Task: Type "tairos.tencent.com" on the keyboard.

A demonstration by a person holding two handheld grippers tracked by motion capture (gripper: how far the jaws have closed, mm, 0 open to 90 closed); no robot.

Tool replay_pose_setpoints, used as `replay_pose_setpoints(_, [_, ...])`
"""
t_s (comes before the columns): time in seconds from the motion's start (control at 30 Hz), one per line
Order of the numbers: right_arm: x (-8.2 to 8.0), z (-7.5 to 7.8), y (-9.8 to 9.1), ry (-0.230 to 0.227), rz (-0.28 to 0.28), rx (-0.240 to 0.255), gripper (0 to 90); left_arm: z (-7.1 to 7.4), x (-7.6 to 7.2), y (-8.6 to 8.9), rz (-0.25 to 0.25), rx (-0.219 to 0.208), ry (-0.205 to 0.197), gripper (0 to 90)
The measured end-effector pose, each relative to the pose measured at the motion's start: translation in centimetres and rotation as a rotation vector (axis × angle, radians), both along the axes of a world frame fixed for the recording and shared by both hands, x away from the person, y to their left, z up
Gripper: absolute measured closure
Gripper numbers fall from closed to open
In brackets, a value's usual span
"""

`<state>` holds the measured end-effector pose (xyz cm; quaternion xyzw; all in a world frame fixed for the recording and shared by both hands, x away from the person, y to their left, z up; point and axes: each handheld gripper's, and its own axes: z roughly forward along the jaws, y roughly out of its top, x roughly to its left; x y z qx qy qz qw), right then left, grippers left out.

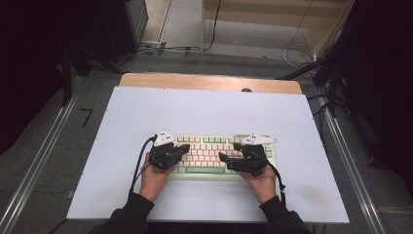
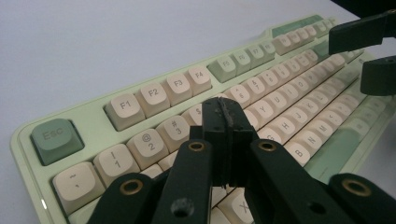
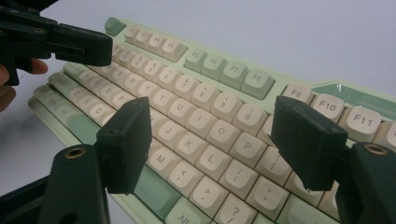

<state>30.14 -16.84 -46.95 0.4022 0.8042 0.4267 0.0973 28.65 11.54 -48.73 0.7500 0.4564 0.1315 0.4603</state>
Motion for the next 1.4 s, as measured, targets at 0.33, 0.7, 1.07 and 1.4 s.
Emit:
replay_pose_setpoints(0.33, [0.0, -0.1, 0.1, 0.003, 0.002, -0.002, 27.5, -0.3, 0.4, -0.9, -0.003, 0.079, -0.003, 90.0])
replay_pose_setpoints(0.7, [0.0, -0.1, 0.1, 0.003, 0.004, -0.003, 27.4, -0.4, 0.6, -0.9, 0.004, 0.086, 0.016, 90.0])
replay_pose_setpoints(1.07, [0.0, -0.1, 0.1, -0.003, 0.001, -0.004, 27.6, 0.6, 0.1, 0.0, 0.033, -0.003, -0.043, 61.0])
replay_pose_setpoints(1.4, [-0.1, -0.2, 0.2, -0.003, 0.0, -0.013, 28.7, 0.8, -0.1, 1.6, 0.136, -0.029, -0.058, 25.4])
